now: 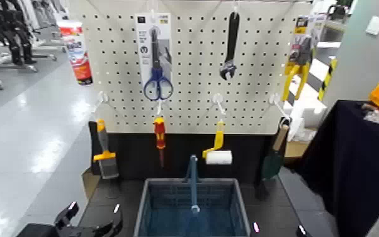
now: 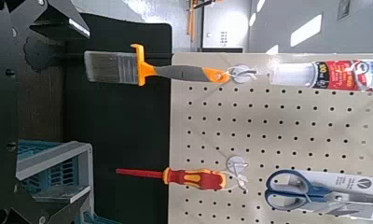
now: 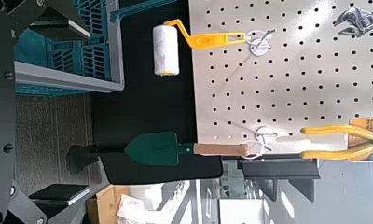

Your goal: Put the blue scissors into the crate.

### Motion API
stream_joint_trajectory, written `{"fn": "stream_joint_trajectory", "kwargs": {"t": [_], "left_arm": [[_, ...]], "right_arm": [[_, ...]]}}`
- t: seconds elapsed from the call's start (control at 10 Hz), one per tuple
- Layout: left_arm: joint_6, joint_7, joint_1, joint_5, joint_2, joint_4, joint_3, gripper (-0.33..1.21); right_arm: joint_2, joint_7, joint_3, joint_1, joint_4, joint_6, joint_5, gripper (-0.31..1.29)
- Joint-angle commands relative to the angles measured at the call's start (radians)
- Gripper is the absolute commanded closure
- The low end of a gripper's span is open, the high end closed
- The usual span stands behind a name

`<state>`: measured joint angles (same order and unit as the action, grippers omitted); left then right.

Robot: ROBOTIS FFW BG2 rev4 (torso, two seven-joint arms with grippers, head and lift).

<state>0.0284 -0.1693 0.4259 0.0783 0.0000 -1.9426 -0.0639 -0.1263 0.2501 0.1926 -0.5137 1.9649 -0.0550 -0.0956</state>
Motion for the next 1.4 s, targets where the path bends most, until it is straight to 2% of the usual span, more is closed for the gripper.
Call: {"fn": "stream_joint_trajectory", "kwargs": {"t": [0.1, 0.3, 0.6, 0.9, 1.4], "left_arm": [[0.008, -0.006, -0.001, 0.005, -0.017, 0.005, -0.001, 0.14], [0.002, -0.010, -0.007, 0.012, -0.011, 0.005, -0.005, 0.15], [-0.070, -0.134, -0.073, 0.032, -0.006, 0.001, -0.054, 0.15], [-0.163, -0.286, -0.185, 0.049, 0.003, -0.018, -0.111, 0.15], [-0.294, -0.460, -0.395, 0.112, 0.061, -0.006, -0.132, 0.17]], "right_arm": [[-0.003, -0.002, 0.002, 0.001, -0.008, -0.017, -0.006, 0.15], [0.004, -0.003, 0.002, 0.001, -0.017, -0.028, -0.004, 0.15], [0.000, -0.008, 0.005, 0.004, -0.020, -0.026, -0.006, 0.15], [0.000, -0.011, 0.005, 0.006, -0.023, -0.026, -0.007, 0.15], [0.000, -0.012, 0.005, 0.018, -0.024, -0.025, -0.013, 0.15]]}}
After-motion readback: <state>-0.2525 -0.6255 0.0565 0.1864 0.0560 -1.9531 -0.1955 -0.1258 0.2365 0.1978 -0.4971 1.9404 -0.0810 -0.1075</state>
